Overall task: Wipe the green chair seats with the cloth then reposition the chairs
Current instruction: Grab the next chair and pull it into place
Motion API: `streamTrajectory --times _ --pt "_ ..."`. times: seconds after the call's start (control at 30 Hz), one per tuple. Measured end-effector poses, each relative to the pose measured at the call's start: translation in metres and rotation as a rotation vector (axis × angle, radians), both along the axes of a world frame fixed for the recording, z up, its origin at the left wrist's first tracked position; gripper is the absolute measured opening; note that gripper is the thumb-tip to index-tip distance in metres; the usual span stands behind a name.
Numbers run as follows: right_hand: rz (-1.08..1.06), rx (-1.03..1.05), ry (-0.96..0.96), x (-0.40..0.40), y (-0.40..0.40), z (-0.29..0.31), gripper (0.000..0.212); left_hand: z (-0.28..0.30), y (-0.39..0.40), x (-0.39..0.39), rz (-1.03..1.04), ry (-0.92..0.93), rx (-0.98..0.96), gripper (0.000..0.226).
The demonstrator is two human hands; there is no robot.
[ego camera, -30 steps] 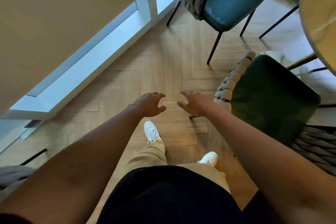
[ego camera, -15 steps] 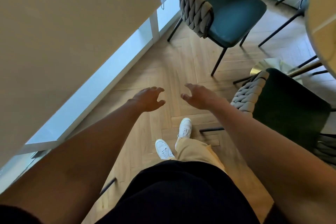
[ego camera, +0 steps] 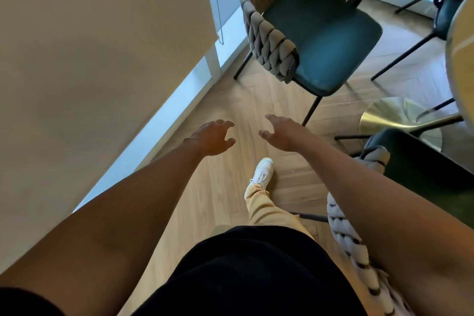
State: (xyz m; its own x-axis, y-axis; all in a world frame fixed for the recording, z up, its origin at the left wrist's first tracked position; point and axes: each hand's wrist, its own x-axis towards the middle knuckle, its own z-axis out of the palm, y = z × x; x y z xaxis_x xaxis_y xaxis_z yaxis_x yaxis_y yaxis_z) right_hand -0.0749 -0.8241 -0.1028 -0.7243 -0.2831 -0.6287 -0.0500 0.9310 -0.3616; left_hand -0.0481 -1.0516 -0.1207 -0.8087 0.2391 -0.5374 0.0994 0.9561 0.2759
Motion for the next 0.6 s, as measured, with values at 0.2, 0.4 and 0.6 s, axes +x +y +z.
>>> streamTrajectory --times 0.2,0.4,0.6 --pt "0.005 0.007 -0.002 -0.096 0.022 0.002 0.069 0.006 0.025 -0.093 0.004 -0.03 0.026 0.057" --pt "-0.022 -0.006 0.009 -0.161 0.042 0.002 0.07 0.009 0.045 -0.171 -0.052 -0.01 0.014 0.056" --pt "-0.128 -0.052 0.014 -0.208 0.05 -0.005 0.066 0.01 0.054 -0.252 -0.138 0.013 0.001 0.056"
